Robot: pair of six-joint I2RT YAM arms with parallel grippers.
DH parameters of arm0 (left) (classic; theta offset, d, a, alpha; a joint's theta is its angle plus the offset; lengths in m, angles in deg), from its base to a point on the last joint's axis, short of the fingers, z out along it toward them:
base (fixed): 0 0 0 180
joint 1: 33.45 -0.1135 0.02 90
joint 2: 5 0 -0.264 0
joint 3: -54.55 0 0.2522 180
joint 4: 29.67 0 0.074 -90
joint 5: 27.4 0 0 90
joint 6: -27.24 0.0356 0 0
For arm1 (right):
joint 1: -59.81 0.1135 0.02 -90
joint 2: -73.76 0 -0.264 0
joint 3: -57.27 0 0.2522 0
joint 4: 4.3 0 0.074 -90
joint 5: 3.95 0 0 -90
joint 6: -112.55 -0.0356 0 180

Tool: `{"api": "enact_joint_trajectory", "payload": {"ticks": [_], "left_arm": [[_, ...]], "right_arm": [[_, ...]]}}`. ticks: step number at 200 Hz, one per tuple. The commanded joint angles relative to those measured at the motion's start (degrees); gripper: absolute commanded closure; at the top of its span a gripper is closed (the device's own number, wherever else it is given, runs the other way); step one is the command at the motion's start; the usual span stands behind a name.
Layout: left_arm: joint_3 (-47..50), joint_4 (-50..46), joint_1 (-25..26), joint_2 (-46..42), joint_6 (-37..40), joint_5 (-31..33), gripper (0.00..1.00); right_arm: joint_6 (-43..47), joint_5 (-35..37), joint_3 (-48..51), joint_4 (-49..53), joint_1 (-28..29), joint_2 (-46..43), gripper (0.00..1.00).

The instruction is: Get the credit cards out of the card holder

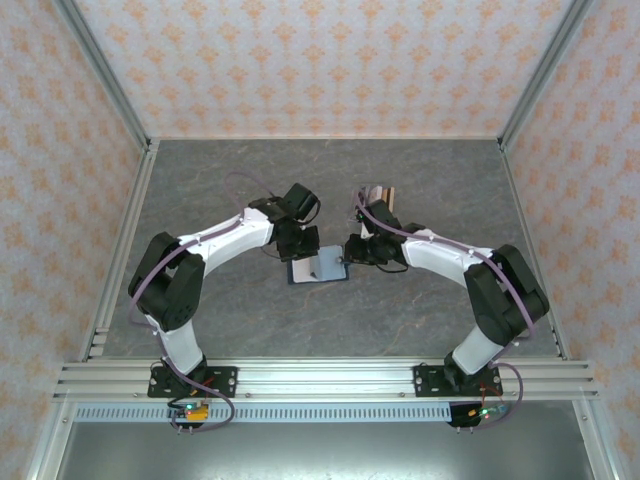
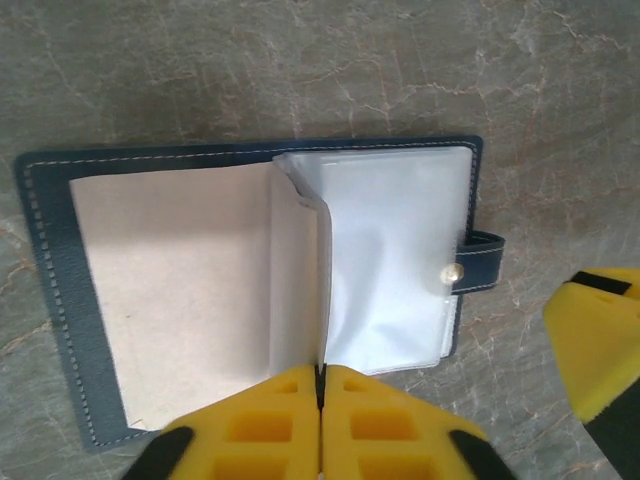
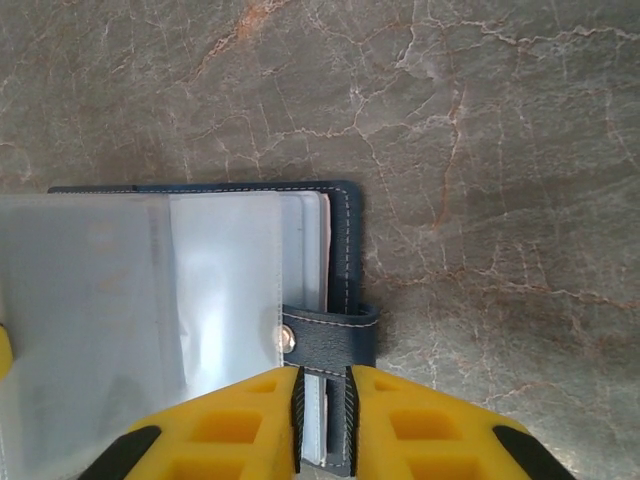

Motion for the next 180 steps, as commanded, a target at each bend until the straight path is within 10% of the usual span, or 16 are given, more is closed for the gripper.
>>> {"api": "enact_joint_trajectory", "payload": {"ticks": [1, 109, 180], "left_arm": [[-1.59, 0.85, 0.82, -1.14, -0.43, -3.26, 0.82], [-4.57, 3.72, 2.51, 4.7, -2.48, -6.11, 0.58], [3.0, 8.4, 0.2, 0.81, -5.86, 0.7, 0.62]], "right_arm": [[-0.78, 2.12, 0.87, -1.03, -0.47, -1.96, 0.79], [-1.2, 0.88, 1.74, -2.73, -1.26, -1.91, 0.79], [-0.39, -3.76, 1.09, -4.87, -0.28, 1.14, 0.85]]}}
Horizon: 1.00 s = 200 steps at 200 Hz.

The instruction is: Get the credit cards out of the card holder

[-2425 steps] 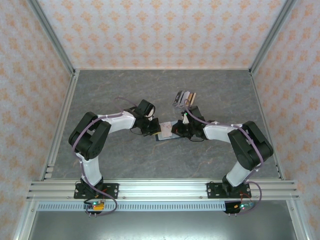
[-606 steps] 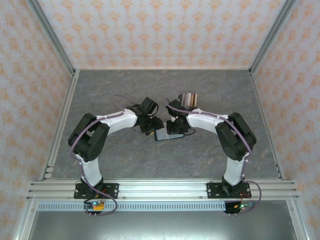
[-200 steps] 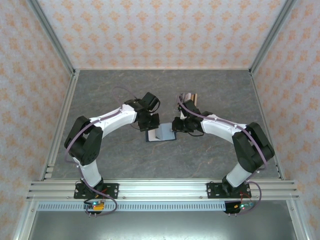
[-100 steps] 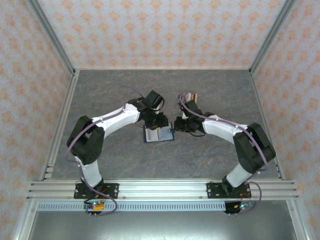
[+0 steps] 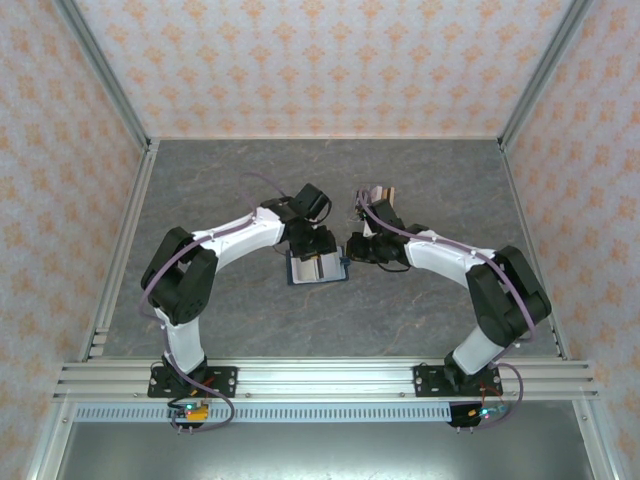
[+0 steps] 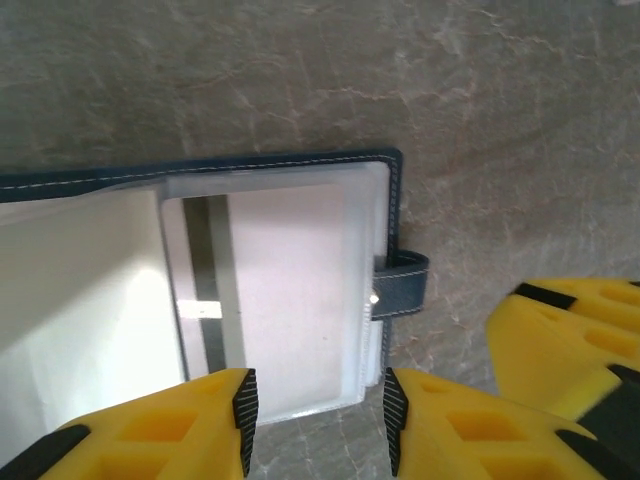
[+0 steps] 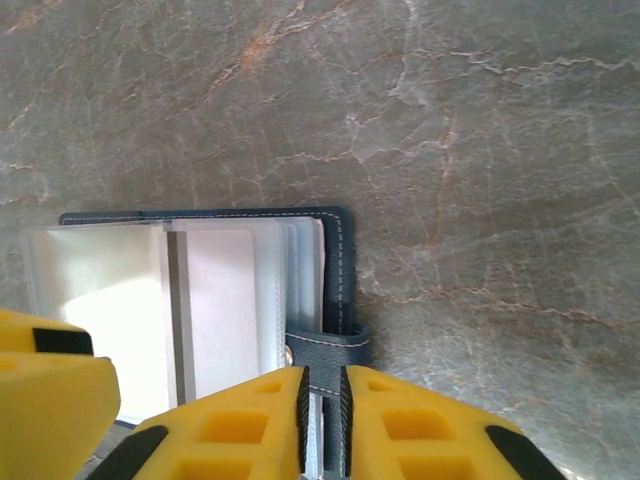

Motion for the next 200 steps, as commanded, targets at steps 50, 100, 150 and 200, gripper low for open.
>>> {"api": "enact_joint_trajectory", "payload": {"ticks": [50, 100, 150, 200], "left_arm": [[11.89, 13.35, -3.25, -3.5, -4.75, -1.35, 0.67], [13.39, 15.29, -3.38, -2.92, -4.6, -2.3, 0.67], [17.18, 20.61, -4.59, -2.34, -4.93, -4.92, 0.67], [22.84, 32.9, -5.71, -3.85, -5.08, -10.93, 0.72]], "right_arm": [[0.89, -3.83, -2.45, -1.1, 3.56, 5.26, 0.88], [1.14, -3.7, -4.7, 1.37, 4.07, 8.73, 0.88], [1.17, -2.58, -6.02, 3.52, 4.08, 10.4, 0.88], [1.15, -1.61, -7.2, 5.41, 4.07, 11.96, 0.88]]}}
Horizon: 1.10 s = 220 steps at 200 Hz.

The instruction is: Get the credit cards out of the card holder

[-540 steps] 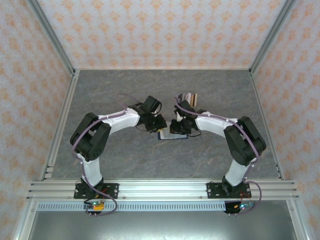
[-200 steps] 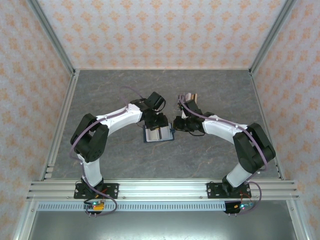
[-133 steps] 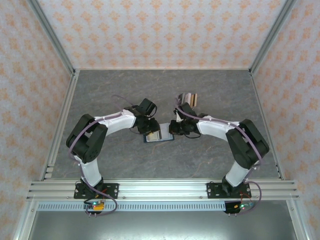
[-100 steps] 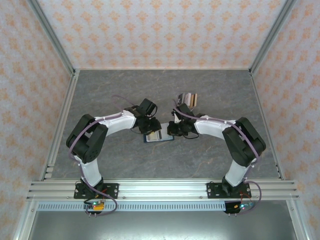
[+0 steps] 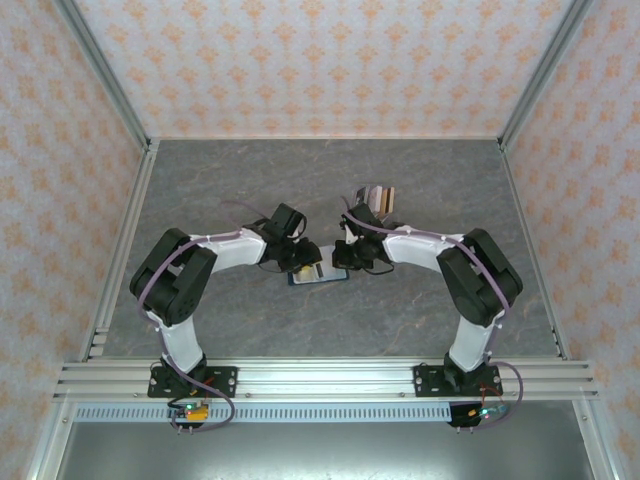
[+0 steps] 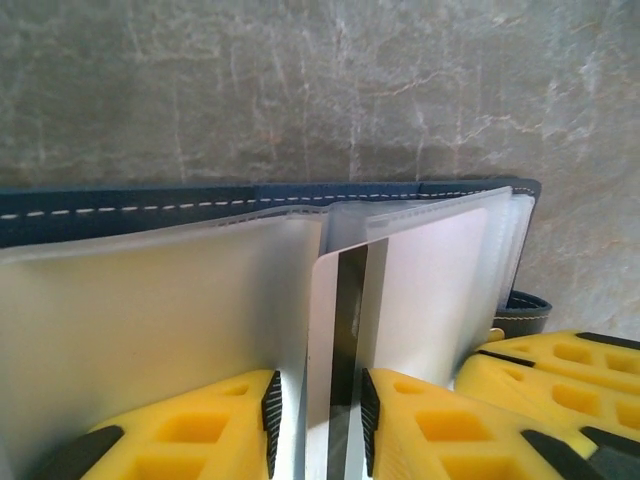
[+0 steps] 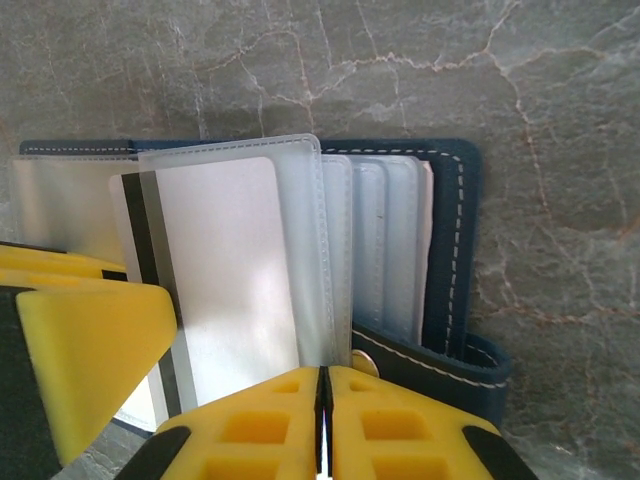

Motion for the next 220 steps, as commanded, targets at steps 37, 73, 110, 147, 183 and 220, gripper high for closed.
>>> {"api": "enact_joint_trajectory", "payload": {"ticks": [37, 73, 110, 147, 183, 220], "left_arm": [[5.58, 11.77, -0.96, -3.62, 1.25, -3.95, 0.79], [7.11, 12.51, -1.11, -5.97, 2.87, -4.37, 0.88], [8.01, 10.75, -1.19, -7.09, 4.11, -3.32, 0.95], [7.76, 4.98, -1.3, -7.59, 6.41, -1.33, 0.95], [7.33, -2.48, -1.94, -9.64, 9.18, 0.72, 0.95], [5.71, -11.63, -3.04, -15.01, 13.34, 3.35, 0.95]], "right_arm": [[0.62, 2.68, -1.55, 3.67, 0.23, 2.06, 0.88], [0.42, 4.08, -2.47, 5.07, 0.2, 3.23, 0.89], [0.2, 4.87, -2.61, 5.55, 0.21, 3.39, 0.89], [-0.1, 6.15, -2.69, 6.21, -0.13, 3.48, 0.89], [-0.41, 5.8, -2.46, 5.98, -1.03, 3.42, 0.89], [-0.13, 1.07, -1.32, 2.24, -1.21, 0.4, 0.88]]}}
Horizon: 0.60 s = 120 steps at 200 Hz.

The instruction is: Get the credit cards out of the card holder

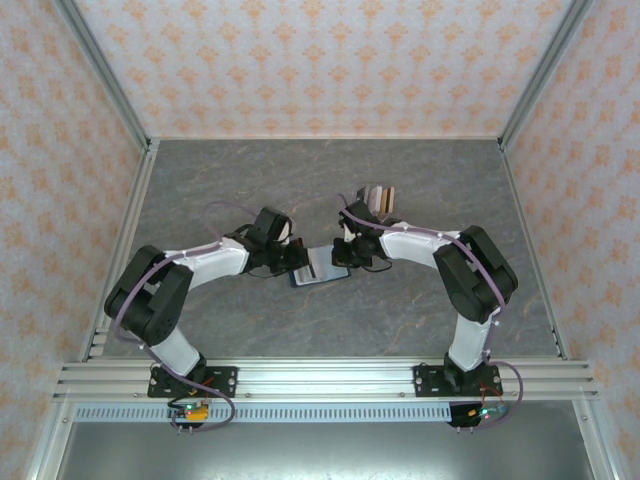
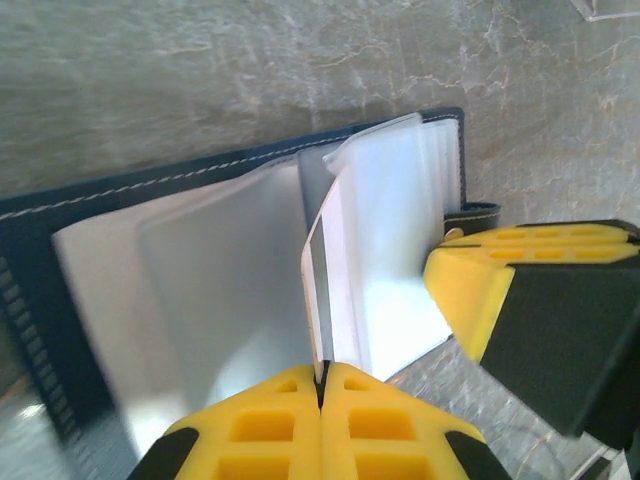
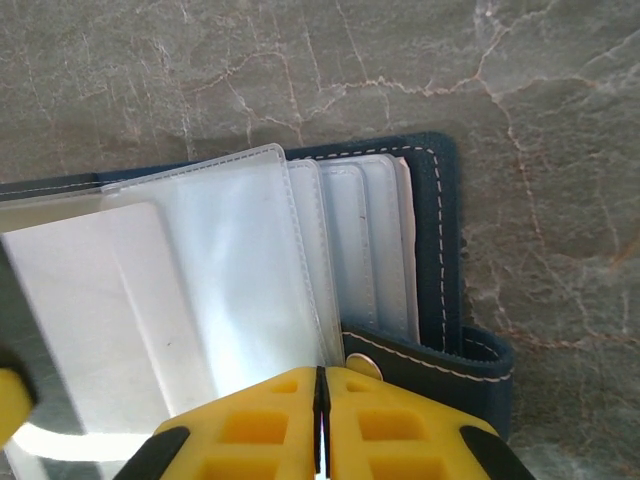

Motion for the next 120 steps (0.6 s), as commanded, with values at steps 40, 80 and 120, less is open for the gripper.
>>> {"api": "enact_joint_trajectory", "payload": {"ticks": [40, 80, 120], "left_arm": [[-4.3, -15.76, -2.5, -13.43, 6.6, 4.16, 0.95], [-6.63, -10.49, -2.72, -17.06, 3.98, -0.84, 0.95], [-7.38, -0.79, -3.37, -16.42, -2.91, -8.48, 0.96]], "right_arm": [[-1.11, -4.32, 2.16, -2.68, -2.15, -11.46, 0.74], [-6.18, -11.54, 2.5, -4.9, -5.05, -19.24, 0.41], [-8.35, -18.67, 0.47, -9.7, -5.52, -19.39, 0.25]]}}
